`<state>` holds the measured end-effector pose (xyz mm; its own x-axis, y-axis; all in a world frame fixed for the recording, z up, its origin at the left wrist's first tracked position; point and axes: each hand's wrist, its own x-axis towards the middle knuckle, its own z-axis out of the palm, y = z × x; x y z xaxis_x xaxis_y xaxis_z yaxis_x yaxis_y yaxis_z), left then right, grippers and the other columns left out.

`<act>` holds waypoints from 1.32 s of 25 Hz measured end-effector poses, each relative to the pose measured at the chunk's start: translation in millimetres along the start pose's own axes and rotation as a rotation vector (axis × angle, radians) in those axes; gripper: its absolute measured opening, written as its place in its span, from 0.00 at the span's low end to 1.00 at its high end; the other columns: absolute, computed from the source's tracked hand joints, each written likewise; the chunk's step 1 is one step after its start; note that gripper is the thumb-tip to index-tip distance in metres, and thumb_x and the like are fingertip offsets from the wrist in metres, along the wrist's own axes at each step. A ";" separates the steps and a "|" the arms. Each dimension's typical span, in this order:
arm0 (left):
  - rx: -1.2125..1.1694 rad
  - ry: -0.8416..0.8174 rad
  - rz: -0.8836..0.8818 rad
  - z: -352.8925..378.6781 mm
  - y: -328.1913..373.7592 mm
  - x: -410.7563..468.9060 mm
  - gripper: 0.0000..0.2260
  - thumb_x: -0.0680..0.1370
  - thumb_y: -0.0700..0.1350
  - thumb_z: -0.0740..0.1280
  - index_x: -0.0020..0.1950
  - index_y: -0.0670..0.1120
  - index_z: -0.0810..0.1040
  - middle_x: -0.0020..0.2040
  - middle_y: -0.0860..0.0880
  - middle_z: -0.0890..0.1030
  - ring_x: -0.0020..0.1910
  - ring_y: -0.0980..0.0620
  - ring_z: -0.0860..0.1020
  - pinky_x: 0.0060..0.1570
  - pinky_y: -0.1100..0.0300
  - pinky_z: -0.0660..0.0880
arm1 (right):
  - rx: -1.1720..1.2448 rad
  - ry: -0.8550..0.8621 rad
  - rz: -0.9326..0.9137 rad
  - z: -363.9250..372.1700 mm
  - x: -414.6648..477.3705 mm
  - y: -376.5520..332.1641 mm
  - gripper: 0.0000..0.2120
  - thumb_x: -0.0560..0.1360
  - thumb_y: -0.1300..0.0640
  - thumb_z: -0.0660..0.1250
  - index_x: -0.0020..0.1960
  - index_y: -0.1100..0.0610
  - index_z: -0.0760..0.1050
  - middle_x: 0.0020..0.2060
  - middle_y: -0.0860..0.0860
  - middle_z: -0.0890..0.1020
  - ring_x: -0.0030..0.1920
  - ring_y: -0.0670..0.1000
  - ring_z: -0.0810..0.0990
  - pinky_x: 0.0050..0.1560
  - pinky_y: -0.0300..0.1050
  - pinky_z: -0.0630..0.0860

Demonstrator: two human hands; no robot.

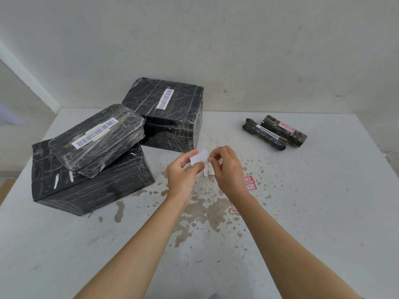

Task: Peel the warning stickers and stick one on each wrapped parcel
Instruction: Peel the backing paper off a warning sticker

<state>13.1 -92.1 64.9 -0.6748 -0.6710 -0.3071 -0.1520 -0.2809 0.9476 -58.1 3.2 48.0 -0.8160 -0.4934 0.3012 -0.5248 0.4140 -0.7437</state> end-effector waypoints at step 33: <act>0.710 -0.257 0.405 -11.6 10.3 20.2 0.06 0.76 0.46 0.68 0.51 0.52 0.82 0.52 0.59 0.80 0.58 0.58 0.74 0.62 0.56 0.67 | 0.516 -0.230 0.386 -31.2 5.8 3.9 0.07 0.73 0.67 0.68 0.49 0.61 0.80 0.33 0.53 0.79 0.34 0.47 0.75 0.35 0.36 0.73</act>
<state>6.3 -116.5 67.4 -0.9044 -0.4264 0.0147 -0.2226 0.5009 0.8364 -72.4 25.8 65.5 -0.8192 -0.5574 -0.1352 0.0229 0.2037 -0.9788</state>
